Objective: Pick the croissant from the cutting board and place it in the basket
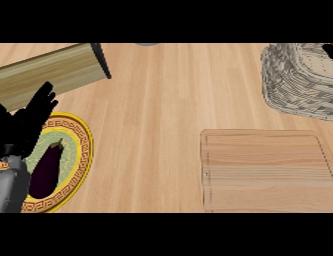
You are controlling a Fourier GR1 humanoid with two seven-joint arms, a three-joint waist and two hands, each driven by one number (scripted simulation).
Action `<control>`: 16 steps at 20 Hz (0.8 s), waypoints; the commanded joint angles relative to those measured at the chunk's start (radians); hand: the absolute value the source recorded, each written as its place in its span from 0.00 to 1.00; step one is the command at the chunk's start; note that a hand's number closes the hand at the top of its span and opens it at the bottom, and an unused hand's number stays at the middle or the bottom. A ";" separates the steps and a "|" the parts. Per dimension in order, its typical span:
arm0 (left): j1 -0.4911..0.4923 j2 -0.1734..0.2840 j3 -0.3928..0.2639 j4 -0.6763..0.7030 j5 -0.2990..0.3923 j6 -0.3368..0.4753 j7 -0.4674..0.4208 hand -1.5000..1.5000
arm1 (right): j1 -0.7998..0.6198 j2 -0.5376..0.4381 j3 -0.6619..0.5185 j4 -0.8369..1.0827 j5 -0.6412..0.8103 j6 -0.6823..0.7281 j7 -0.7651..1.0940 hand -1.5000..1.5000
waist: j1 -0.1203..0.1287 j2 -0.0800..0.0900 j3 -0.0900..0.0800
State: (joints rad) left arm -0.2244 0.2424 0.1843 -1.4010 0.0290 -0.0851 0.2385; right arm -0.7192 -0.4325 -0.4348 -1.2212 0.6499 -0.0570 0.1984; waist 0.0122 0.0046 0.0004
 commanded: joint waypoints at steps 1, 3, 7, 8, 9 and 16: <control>-0.055 -0.007 -0.004 0.011 -0.016 0.033 0.041 0.50 | -0.021 0.001 -0.049 0.138 -0.038 -0.072 -0.037 0.00 | -0.004 -0.001 0.000; 0.000 -0.009 -0.003 0.013 -0.008 0.002 -0.017 0.50 | -0.023 -0.032 -0.007 0.195 -0.015 -0.095 -0.096 0.00 | -0.005 -0.002 0.000; 0.010 0.000 0.010 0.009 0.002 -0.010 -0.026 0.50 | -0.077 -0.071 -0.031 0.367 -0.071 -0.089 -0.254 0.00 | 0.000 -0.001 0.000; 0.055 -0.008 0.004 -0.048 0.010 -0.012 -0.007 0.50 | -0.052 -0.040 -0.029 0.357 -0.080 -0.116 -0.284 0.00 | 0.002 -0.002 0.000; -0.025 -0.025 0.000 0.028 -0.014 0.025 -0.025 0.50 | -0.134 -0.058 -0.026 0.378 -0.088 -0.101 -0.248 0.00 | -0.001 -0.001 0.000; -0.005 0.005 0.025 0.024 0.008 -0.002 -0.013 0.50 | -0.146 -0.127 -0.231 0.371 -0.274 -0.121 -0.199 0.00 | -0.018 -0.003 0.000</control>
State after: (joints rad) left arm -0.2040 0.2341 0.1907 -1.4048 0.0297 -0.0863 0.2263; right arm -0.8536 -0.5242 -0.5668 -0.8529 0.4704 -0.1731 -0.0199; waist 0.0061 0.0021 0.0003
